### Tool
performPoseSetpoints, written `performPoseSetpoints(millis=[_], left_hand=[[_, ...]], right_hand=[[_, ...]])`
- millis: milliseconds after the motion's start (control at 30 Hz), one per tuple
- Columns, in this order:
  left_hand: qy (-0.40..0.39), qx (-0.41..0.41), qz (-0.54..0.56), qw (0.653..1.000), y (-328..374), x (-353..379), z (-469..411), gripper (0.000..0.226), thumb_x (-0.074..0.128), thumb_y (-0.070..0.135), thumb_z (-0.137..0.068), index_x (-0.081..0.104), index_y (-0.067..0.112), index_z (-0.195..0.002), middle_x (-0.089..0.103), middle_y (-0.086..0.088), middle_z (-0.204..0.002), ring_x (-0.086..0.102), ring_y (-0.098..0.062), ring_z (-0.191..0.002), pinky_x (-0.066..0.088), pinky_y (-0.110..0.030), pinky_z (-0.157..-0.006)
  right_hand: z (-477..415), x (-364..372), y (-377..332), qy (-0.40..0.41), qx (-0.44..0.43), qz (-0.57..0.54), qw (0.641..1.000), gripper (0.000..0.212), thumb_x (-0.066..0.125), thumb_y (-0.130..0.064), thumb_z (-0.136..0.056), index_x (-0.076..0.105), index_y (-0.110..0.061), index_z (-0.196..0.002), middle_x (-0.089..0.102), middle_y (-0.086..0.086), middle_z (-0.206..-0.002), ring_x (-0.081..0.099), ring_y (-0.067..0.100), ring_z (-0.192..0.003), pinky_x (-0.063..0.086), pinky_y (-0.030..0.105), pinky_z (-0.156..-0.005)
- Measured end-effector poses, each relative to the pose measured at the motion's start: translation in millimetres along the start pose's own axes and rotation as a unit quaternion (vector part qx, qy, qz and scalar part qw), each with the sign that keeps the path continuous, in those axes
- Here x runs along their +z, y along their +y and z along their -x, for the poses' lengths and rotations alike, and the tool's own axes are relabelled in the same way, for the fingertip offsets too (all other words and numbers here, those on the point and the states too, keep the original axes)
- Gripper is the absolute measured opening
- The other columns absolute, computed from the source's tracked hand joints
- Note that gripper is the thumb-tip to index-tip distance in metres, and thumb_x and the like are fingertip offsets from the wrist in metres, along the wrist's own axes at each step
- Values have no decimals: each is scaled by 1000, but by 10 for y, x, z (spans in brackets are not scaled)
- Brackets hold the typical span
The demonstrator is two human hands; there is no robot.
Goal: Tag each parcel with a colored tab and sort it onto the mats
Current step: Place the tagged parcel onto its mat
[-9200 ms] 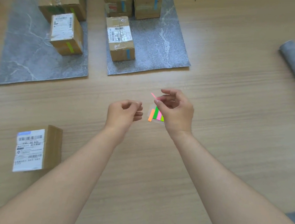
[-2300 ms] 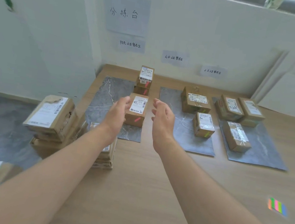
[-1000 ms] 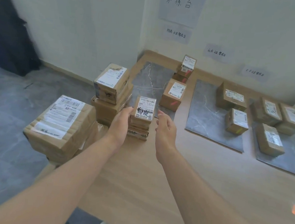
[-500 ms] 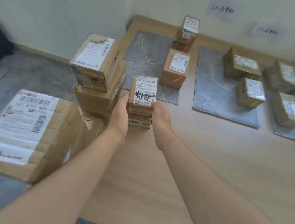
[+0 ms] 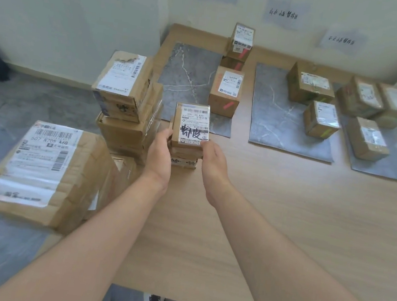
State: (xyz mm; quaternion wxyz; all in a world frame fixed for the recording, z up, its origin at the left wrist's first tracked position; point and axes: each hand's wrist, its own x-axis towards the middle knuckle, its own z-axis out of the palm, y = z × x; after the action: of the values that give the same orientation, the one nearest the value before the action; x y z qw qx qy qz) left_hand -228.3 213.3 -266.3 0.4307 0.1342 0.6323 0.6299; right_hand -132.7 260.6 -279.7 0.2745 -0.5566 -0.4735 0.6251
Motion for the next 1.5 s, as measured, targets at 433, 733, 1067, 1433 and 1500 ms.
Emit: performPoseSetpoints(millis=[433,733,1067,1433,1500], left_hand=[[-47,40,-33,998,173,834,1303,42,32,36,-103,69,25,-88,73,17,-71,59,-11,-80,42,-34,-86],[-81,31,-62,994,-195,1636,1992,44,30,38,-105,69,23,-92,73,16,-70,62,-9,-82,48,-29,-84],[-114,-59,-71,989,-992,2237,1885,30,36,35,-102,62,19,-102,69,7,-84,61,-8,-74,46,-25,-76],[-148,-186,-93,967,-1902,2366,1545,30,36,36,-103,63,22,-99,65,6,-94,59,-10,-83,44,-23,-76],[-145,-198,-94,965,-1992,2362,1502,31,36,36,-104,62,20,-109,64,5,-98,59,-10,-87,44,-22,-77]], right_hand=[[801,-1346,-174,29,-62,-35,997,25,49,-32,-101,65,-18,-114,67,-7,-103,57,5,-89,41,24,-73],[1067,-2507,128,47,-76,-35,995,20,46,-32,-103,61,-18,-106,55,-10,-83,47,8,-74,37,26,-69],[885,-3266,735,118,-17,-47,992,17,49,-34,-98,59,-22,-92,57,-10,-82,49,10,-75,38,29,-72],[551,-3485,1588,159,87,-31,983,20,53,-40,-98,62,-22,-103,56,-10,-84,49,12,-78,39,30,-74],[496,-3480,1656,166,95,-33,981,20,53,-39,-98,63,-22,-103,57,-11,-84,50,12,-79,40,30,-76]])
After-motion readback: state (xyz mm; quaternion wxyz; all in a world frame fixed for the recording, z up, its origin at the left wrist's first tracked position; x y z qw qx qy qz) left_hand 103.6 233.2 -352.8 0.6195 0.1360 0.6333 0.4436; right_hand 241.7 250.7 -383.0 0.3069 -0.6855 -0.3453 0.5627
